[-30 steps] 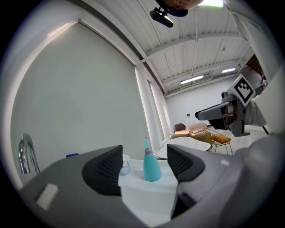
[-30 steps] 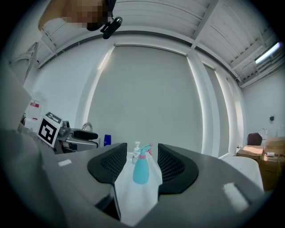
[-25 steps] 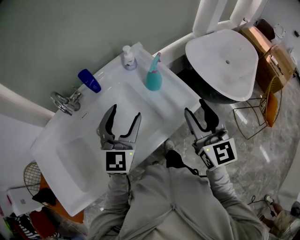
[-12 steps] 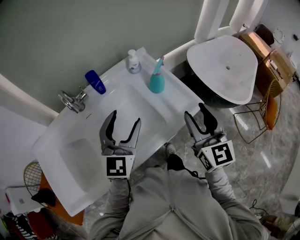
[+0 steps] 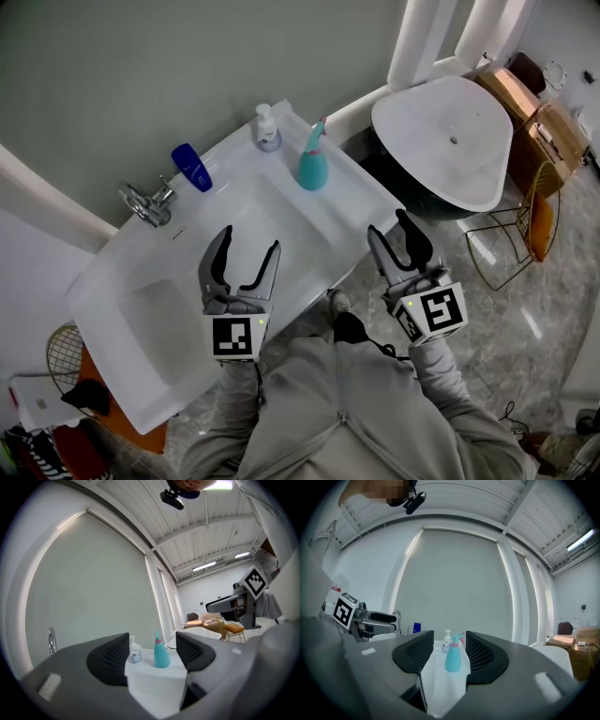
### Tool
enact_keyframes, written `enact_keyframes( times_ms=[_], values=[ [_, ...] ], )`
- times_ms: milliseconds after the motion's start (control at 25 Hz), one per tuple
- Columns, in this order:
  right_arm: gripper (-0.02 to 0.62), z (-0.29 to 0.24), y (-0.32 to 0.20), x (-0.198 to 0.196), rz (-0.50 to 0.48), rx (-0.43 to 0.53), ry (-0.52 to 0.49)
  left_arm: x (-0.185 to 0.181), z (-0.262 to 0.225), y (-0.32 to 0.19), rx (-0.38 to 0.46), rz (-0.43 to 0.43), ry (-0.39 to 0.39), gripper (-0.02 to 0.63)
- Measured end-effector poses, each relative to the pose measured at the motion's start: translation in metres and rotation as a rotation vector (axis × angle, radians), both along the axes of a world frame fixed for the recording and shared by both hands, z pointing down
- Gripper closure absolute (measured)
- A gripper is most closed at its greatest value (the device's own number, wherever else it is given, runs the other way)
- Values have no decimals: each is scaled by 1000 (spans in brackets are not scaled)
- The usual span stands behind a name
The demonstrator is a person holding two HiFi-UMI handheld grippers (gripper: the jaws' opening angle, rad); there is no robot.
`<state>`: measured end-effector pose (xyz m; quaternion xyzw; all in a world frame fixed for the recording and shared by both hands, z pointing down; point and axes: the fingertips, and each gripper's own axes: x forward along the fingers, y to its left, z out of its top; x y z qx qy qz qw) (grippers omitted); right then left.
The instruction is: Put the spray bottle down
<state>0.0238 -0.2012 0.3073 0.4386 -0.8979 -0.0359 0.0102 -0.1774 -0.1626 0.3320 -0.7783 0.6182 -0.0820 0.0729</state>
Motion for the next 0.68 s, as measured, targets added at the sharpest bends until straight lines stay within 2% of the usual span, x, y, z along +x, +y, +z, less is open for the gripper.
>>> enact_keyframes(
  times_ms=[680],
  values=[
    [382,0,-2,-1,1,-6,-1,1,0,-4,-7,2,21,245]
  ],
)
